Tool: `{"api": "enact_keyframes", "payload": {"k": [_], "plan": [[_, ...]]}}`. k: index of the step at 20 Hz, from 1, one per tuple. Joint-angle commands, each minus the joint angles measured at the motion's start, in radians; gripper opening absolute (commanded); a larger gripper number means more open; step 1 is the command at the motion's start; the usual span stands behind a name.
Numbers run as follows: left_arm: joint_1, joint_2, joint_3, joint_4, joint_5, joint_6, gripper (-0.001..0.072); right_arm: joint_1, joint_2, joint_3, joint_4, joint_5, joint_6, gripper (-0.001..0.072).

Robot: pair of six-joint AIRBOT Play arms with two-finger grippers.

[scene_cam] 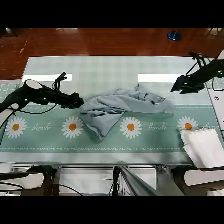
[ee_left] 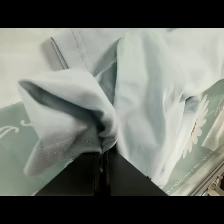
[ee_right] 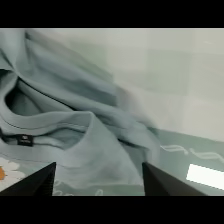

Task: Fold the shirts.

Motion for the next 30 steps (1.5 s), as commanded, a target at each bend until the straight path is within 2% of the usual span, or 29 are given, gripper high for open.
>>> {"api": "enact_keyframes", "payload": {"k": [1,8,10,11,12,13,17,21,27,30], "plan": [[0.0,0.006,0.003,0.02,-0.019,0.002,0.0027,0.032,-0.099,0.0,0.189,-0.015,-0.083,0.0622],[0.0,0.006,0.003,0.02,-0.021,0.001,0.0027,0.211,-0.22,0.0,0.214,-0.035,-0.215,0.062],[0.0,0.006,0.003,0.02,-0.021,0.001,0.0028,0.262,-0.231,0.0,0.214,-0.029,-0.237,0.0589],[0.0,0.006,0.003,0.02,-0.022,0.001,0.0027,0.284,-0.231,0.0,0.212,-0.027,-0.26,0.0487],[0.0,0.006,0.003,0.02,-0.027,0.001,0.0027,0.302,-0.23,0.0,0.212,-0.026,-0.273,0.0236],[0.0,0.006,0.003,0.019,-0.035,0.001,0.0027,0.311,-0.227,0.0,0.213,-0.026,-0.266,0.0029],[0.031,0.044,0.062,0.019,-0.089,0.001,0.0025,0.286,-0.11,0.001,0.222,-0.017,-0.248,0.0031],[0.106,0.21,0.233,0.019,-0.119,0.001,0.0025,0.201,0.156,0.001,0.225,-0.071,-0.238,0.0031],[0.231,0.509,0.525,0.02,-0.148,0.001,0.0025,0.078,0.603,0.001,0.22,-0.303,-0.206,0.0031],[0.279,0.647,0.584,0.044,-0.148,0.001,0.0025,0.038,0.778,0.001,0.152,-0.434,-0.15,0.0031]]}}
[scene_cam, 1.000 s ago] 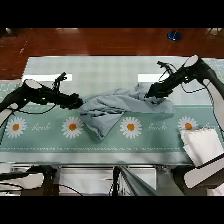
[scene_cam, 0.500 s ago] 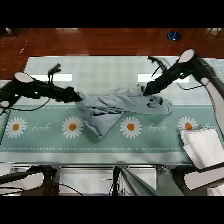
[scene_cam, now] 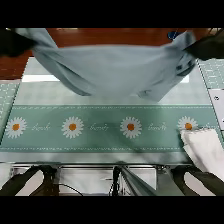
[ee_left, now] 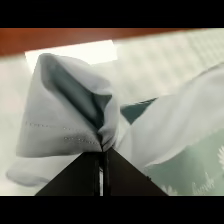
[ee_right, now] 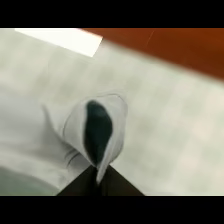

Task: Fold the shirts.

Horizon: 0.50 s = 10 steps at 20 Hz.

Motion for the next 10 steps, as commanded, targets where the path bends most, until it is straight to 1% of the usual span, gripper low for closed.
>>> {"api": "enact_keyframes", "payload": {"k": [1,3,6,8,10], "plan": [[0.054,0.176,0.078,0.044,-0.001,0.0,0.0025,-0.052,0.216,0.001,-0.087,-0.177,0.074,0.0031],[0.054,0.264,0.078,0.1,-0.002,0.0,0.0025,-0.06,0.299,0.001,-0.159,-0.196,0.132,0.0031],[0.054,0.381,0.078,0.186,-0.002,-0.005,0.0025,-0.06,0.386,0.001,-0.26,-0.188,0.208,0.0031],[0.054,0.448,0.078,0.237,-0.002,-0.039,0.0025,-0.06,0.427,0.001,-0.282,-0.188,0.243,0.0031],[0.053,0.501,0.078,0.264,-0.001,-0.046,0.0025,-0.06,0.455,0.001,-0.28,-0.197,0.269,0.0031]]}}
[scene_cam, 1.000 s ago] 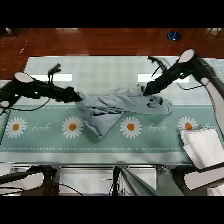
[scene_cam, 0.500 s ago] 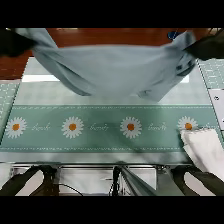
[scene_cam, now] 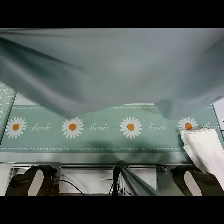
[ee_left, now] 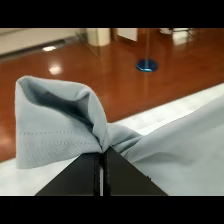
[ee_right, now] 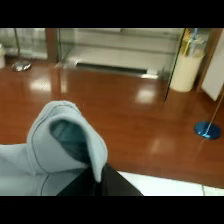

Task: Fold the shirts.

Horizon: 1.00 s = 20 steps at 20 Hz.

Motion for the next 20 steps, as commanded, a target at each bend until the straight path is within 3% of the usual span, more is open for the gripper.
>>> {"api": "enact_keyframes", "payload": {"k": [1,3,5,8,11,15,20], "plan": [[0.002,0.108,0.003,0.079,0.005,-0.023,0.0025,-0.003,0.07,0.0,-0.047,-0.026,0.075,0.0031],[0.002,0.137,0.003,0.087,-0.001,-0.023,0.0026,-0.003,0.087,0.0,-0.042,-0.013,0.086,0.0031],[0.002,0.142,0.002,0.11,-0.068,-0.083,0.0026,-0.003,0.089,0.0,-0.06,0.084,0.092,0.0031],[0.002,0.137,-0.05,0.111,-0.204,-0.25,0.0026,-0.003,0.036,0.0,-0.101,0.423,0.131,0.0031],[0.001,0.14,-0.209,0.085,-0.238,-0.299,0.0026,-0.002,-0.098,-0.001,-0.069,0.678,0.137,0.0031],[0.001,0.127,-0.525,0.065,-0.187,-0.298,0.0026,0.031,-0.328,-0.001,-0.071,0.587,0.114,0.0031],[-0.027,0.034,-0.866,-0.023,0.242,-0.287,0.0026,0.196,-0.678,-0.001,-0.043,0.379,0.09,0.0032]]}}
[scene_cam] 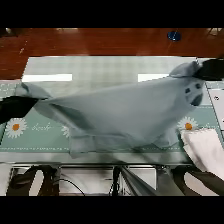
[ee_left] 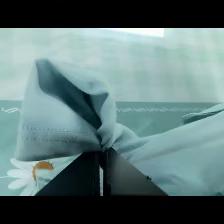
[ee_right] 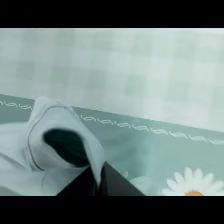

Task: Fold the shirts.

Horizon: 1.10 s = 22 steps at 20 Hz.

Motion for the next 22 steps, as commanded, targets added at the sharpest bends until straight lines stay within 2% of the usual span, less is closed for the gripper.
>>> {"api": "enact_keyframes", "payload": {"k": [1,4,8,12,16,21,22], "plan": [[-0.04,-0.089,-0.207,-0.077,0.331,-0.001,0.0027,0.117,-0.238,0.001,0.024,-0.177,-0.029,0.0032],[-0.098,-0.23,-0.229,-0.074,0.537,0.011,0.0027,0.159,-0.37,0.001,0.025,-0.424,-0.024,0.0032],[-0.135,-0.382,-0.229,-0.077,0.791,0.08,0.0028,0.148,-0.433,0.001,0.021,-0.74,-0.001,0.0032],[-0.18,-0.504,-0.229,-0.077,0.963,0.128,0.0028,0.146,-0.451,0.001,0.02,-0.948,-0.002,0.0032],[-0.269,-0.608,-0.229,-0.077,1.093,0.127,0.0028,0.146,-0.508,0.001,0.018,-0.95,-0.002,0.0032],[-0.356,-0.682,-0.229,-0.077,1.092,0.127,0.0031,0.147,-0.588,0.001,0.02,-0.798,-0.002,0.0033],[-0.357,-0.681,-0.227,-0.077,1.093,0.127,0.0101,0.147,-0.593,0.001,0.02,-0.777,-0.002,0.0127]]}}
